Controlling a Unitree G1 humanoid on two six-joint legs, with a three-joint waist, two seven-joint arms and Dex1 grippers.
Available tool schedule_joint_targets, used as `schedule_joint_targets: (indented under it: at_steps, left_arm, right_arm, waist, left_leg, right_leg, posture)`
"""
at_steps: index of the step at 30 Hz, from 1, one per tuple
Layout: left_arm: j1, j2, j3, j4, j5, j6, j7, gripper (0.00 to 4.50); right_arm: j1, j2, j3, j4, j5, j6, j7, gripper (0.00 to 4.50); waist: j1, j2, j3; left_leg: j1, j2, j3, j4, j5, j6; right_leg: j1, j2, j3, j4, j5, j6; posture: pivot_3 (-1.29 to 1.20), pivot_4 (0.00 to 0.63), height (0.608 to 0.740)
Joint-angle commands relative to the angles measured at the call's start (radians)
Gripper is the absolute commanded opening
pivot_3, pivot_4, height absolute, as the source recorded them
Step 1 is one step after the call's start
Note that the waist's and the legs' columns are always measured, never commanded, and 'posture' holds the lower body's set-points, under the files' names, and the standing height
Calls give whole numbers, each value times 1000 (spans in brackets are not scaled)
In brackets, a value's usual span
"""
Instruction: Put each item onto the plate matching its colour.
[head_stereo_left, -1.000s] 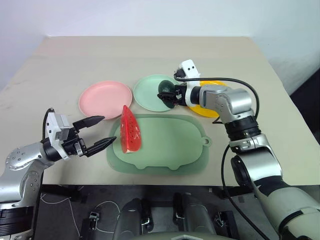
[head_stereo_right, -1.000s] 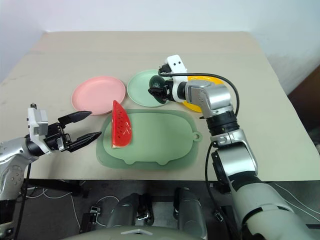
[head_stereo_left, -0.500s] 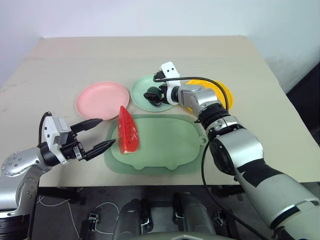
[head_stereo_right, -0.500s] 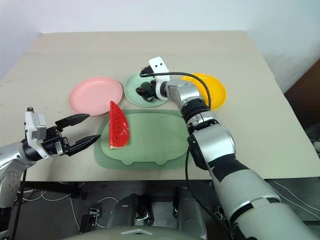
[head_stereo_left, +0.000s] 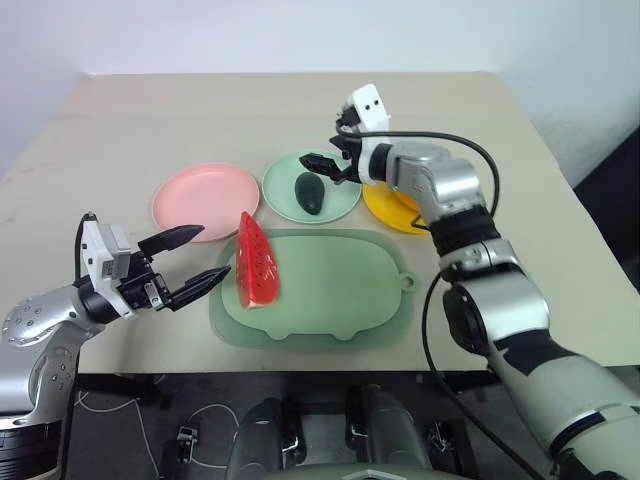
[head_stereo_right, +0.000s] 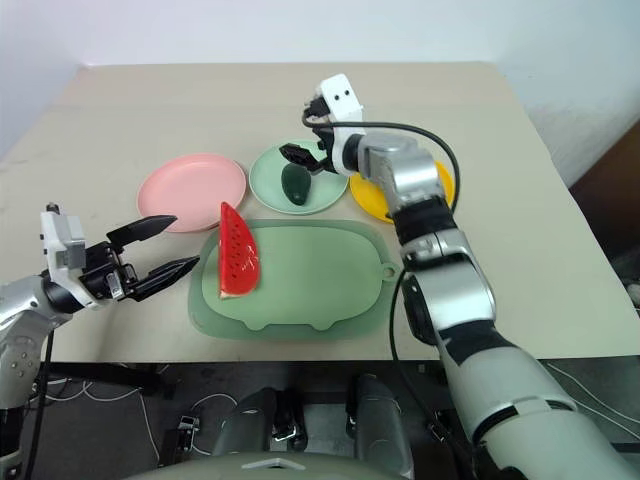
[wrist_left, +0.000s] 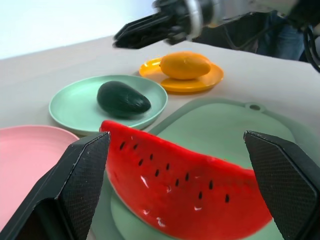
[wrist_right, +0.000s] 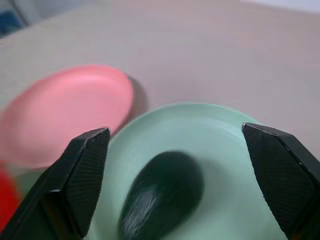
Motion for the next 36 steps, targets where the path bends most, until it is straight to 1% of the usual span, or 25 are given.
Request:
schedule_joint_targets:
  at_steps: [1, 3, 5, 8, 11, 14, 17, 21, 25, 29, 31, 33, 36]
  left_arm:
    - [5, -21, 10, -78, -21, 11, 58, 4500]
    - [20, -29, 8, -114, -22, 29, 87, 4500]
    - [38, -31, 3, -145, -5, 44, 120, 4500]
    - [60, -43, -6, -189, -11, 78, 173, 4500]
    - [76, -65, -22, -208, 30, 65, 219, 4500]
    - [96, -87, -40, -235, 46, 65, 257, 4500]
    - [90, -103, -51, -256, 40, 84, 295, 4500]
    - [73, -118, -67, -272, 28, 120, 344, 4500]
    - [43, -126, -90, -299, 21, 183, 420, 4500]
    - [17, -125, -94, -326, -10, 237, 456, 4500]
    - [-4, -118, -130, -353, 35, 292, 532, 4500]
    - [-26, -125, -156, -381, 24, 369, 601, 4500]
    - [-54, -132, -185, -392, 20, 439, 658, 4500]
  right_arm:
    - [117, -31, 13, -345, 92, 141, 29, 4475]
    - [202, -41, 10, -508, 142, 211, 25, 4475]
    - [280, -51, -3, -638, 183, 218, 29, 4475]
    - [356, -82, -19, -742, 239, 237, 46, 4475]
    - [429, -112, -46, -799, 280, 186, 73, 4475]
    - [498, -150, -83, -828, 327, 141, 115, 4475]
    - [567, -168, -92, -847, 342, 69, 139, 4475]
    - [623, -204, -46, -851, 302, -27, 167, 4475]
    - [631, -219, -10, -834, 273, -75, 161, 4475]
    - [633, -226, 11, -828, 260, -89, 149, 4475]
    - [634, -232, 8, -823, 259, -90, 141, 4475]
    - [634, -238, 4, -821, 260, -89, 135, 4475]
    - [635, -246, -3, -817, 261, -93, 132, 4475]
  waist:
    - [0, 0, 0]
    - [-1, 0, 0]
    - [-2, 0, 0]
    - [1, 0, 0]
    - [13, 0, 0]
    - [26, -1, 0]
    - [30, -1, 0]
    - [31, -1, 0]
    - [31, -1, 0]
    - [31, -1, 0]
    - [34, -1, 0]
    - [42, -1, 0]
    - [51, -1, 0]
  left_leg:
    - [0, 0, 0, 0, 0, 0]
    - [0, 0, 0, 1, 0, 0]
    - [1, 0, 0, 1, 0, 0]
    - [1, 0, 0, 1, 0, -1]
    - [2, 0, 0, 1, 0, -1]
    - [2, 0, 0, 1, 0, -1]
    - [2, 0, -1, 1, 0, -1]
    - [3, 0, -1, 1, 0, -1]
    - [3, 0, -2, 1, 0, -1]
    - [3, 0, -3, 2, 0, 0]
    - [4, 0, -3, 2, 0, 0]
    - [4, 0, -4, 4, 0, 0]
    - [4, 0, -4, 5, 0, 0]
  right_leg:
    - [0, 0, 0, 0, 0, 0]
    - [0, 0, 0, 1, 0, 0]
    - [0, 0, 0, 1, 0, 0]
    - [1, 0, 0, 1, 0, 0]
    - [2, 0, 0, -1, 0, 0]
    - [3, 0, 0, -2, 0, 0]
    - [4, 0, 0, -3, 0, 0]
    - [6, 0, -1, -5, 0, 0]
    - [6, 0, -1, -5, 0, 0]
    - [7, 0, -1, -5, 0, 0]
    - [8, 0, -2, -5, 0, 0]
    - [9, 0, -3, -5, 0, 0]
    - [10, 0, -3, -5, 0, 0]
  posture:
    - [0, 150, 696]
    - [0, 150, 696]
    - [0, 150, 696]
    - [0, 150, 696]
    - [0, 150, 696]
    - [0, 150, 696]
    - [0, 150, 696]
    - [0, 150, 696]
    - [0, 150, 696]
    - [0, 150, 696]
    - [0, 150, 696]
    - [0, 150, 696]
    - [0, 150, 696]
